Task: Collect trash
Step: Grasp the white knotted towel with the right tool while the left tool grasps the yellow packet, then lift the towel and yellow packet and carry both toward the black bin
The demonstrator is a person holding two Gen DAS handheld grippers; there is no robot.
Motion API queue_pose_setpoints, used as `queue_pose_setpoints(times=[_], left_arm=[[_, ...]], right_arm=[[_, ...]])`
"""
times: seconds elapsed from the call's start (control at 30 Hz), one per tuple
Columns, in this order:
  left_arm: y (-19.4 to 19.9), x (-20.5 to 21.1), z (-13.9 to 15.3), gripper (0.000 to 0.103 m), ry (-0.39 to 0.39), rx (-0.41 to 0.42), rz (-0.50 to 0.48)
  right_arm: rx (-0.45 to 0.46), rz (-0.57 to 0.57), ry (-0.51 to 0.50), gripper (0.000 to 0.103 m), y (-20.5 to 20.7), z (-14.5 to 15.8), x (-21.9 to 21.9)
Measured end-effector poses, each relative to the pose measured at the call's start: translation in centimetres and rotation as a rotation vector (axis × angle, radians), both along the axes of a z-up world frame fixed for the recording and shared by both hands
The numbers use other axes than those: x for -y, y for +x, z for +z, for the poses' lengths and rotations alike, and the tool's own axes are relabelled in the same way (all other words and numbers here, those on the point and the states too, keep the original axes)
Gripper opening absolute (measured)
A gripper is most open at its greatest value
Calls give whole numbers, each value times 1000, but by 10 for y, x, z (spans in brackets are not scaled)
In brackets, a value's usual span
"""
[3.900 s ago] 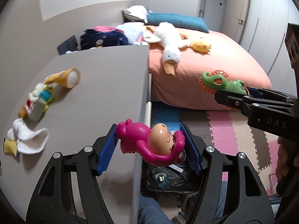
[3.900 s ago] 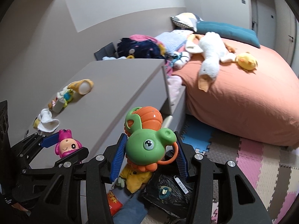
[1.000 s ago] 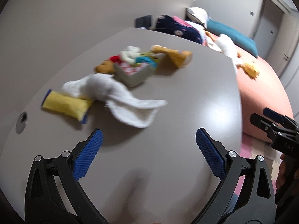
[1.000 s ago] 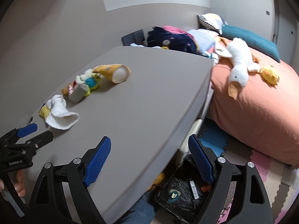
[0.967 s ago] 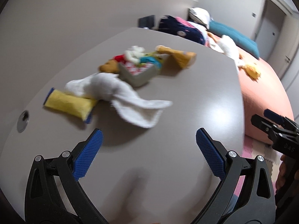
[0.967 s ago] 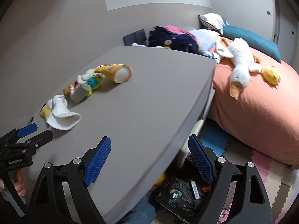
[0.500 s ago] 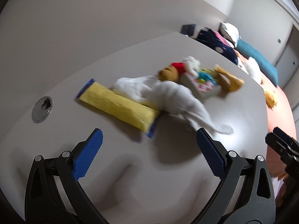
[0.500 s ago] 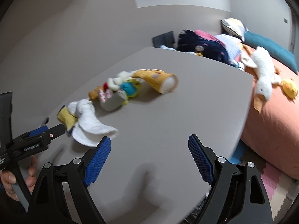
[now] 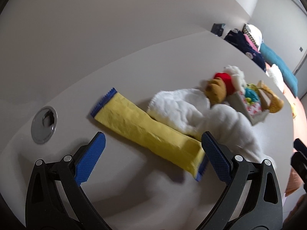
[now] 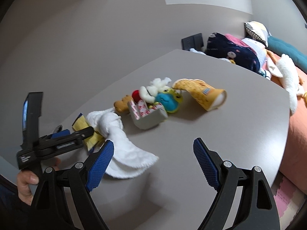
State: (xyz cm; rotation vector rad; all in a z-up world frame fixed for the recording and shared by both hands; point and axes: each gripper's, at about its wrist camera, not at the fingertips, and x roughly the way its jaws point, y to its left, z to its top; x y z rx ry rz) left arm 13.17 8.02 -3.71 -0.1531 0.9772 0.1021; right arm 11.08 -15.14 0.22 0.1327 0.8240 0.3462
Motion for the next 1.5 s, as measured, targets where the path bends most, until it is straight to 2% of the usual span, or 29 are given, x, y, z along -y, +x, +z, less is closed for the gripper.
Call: queue_pose_setpoints(times=[0.2,0.37,0.53,0.87,0.93,1.03,1.07,1.1,1.13,1.23,1.37,1.43,1.5], left_arm=[[6,-11,-12,92,16,-44,0],[2,-19,-16,92,82,-64,24],[-5,-30,-15,92,83,-67,30],[-17,-50,-15,92,92,-42,54],[-17,-50,-15,91,94,-41,49],[-14,-48,-13,78,90,-24,50],[-15,-47,-12,67,96,-10,36],[-14,-45,-11,61,99,-4,23],[-11,-42,-11,59,99,-2,18],[-13,-41,-10,49,104,12,10],[-14,-40,-9,31,95,33,9],[-14,-42,-8,27,40,45,7],[-17,-43,-3,26,26,62,9]], right_arm=[[0,51,0,85,8,0,-22],[4,119,-28,85,11,-2,-51],[1,177,-91,73,20,-11,-81],[-37,220,-140,65,40,-31,-105],[-61,221,-154,55,45,-40,-109],[-79,231,-178,50,50,-50,-113],[-65,234,-192,48,48,-52,-114],[-56,237,-205,43,47,-53,-116],[-52,235,-209,33,46,-54,-116],[-47,227,-208,25,47,-55,-115],[-53,232,-171,22,44,-54,-112],[-59,241,-114,21,42,-52,-108],[-52,231,-77,21,38,-46,-103]])
